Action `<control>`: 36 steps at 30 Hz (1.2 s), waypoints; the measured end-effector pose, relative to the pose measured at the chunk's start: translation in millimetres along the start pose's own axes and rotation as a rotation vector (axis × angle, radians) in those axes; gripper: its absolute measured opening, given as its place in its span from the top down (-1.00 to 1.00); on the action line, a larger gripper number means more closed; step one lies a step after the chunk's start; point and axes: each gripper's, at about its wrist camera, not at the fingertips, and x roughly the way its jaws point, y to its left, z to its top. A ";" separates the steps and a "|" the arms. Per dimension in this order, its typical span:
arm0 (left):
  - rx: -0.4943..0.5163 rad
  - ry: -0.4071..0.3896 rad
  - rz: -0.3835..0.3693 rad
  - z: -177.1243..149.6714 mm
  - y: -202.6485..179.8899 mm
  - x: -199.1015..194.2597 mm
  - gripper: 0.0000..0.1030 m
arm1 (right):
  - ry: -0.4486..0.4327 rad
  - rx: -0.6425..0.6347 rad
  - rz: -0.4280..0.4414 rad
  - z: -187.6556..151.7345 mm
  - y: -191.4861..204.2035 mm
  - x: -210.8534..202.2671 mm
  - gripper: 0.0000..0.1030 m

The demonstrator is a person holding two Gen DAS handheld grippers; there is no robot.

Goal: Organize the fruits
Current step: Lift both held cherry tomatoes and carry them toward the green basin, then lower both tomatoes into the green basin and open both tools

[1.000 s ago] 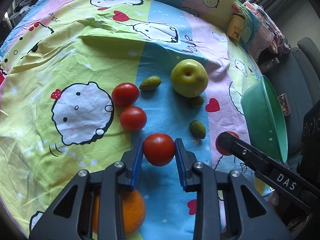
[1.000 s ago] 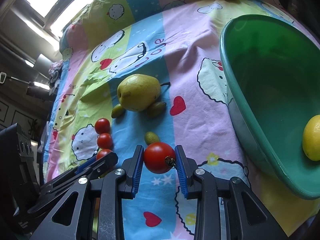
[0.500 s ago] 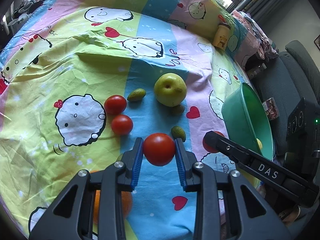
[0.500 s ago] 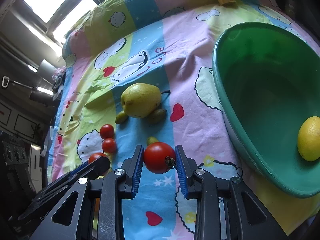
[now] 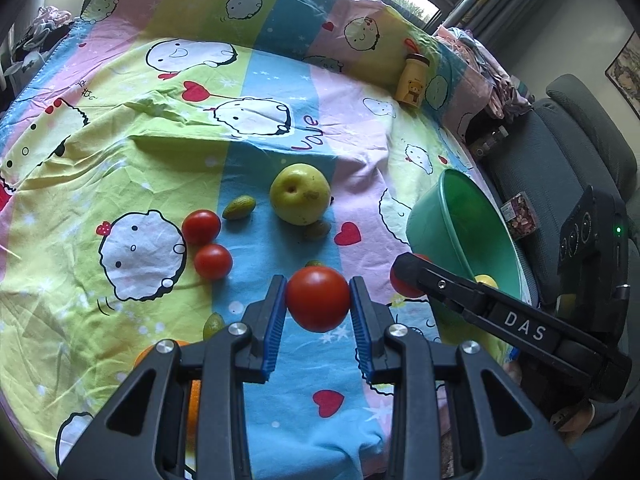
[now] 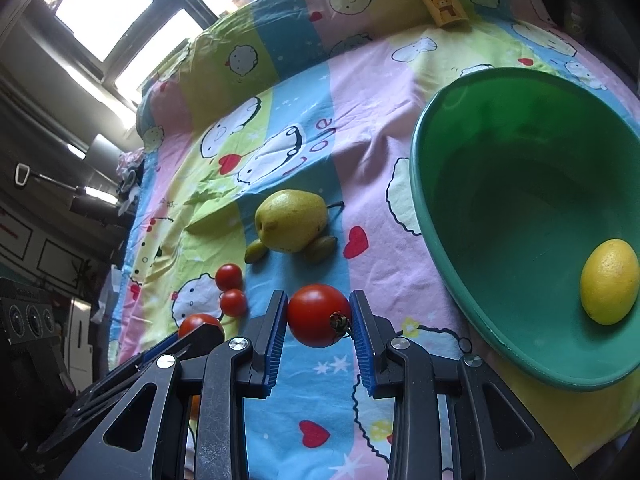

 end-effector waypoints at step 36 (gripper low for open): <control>0.207 0.047 -0.179 18.8 -148.6 52.0 0.40 | -0.283 0.342 -0.029 14.2 -131.7 -98.6 0.35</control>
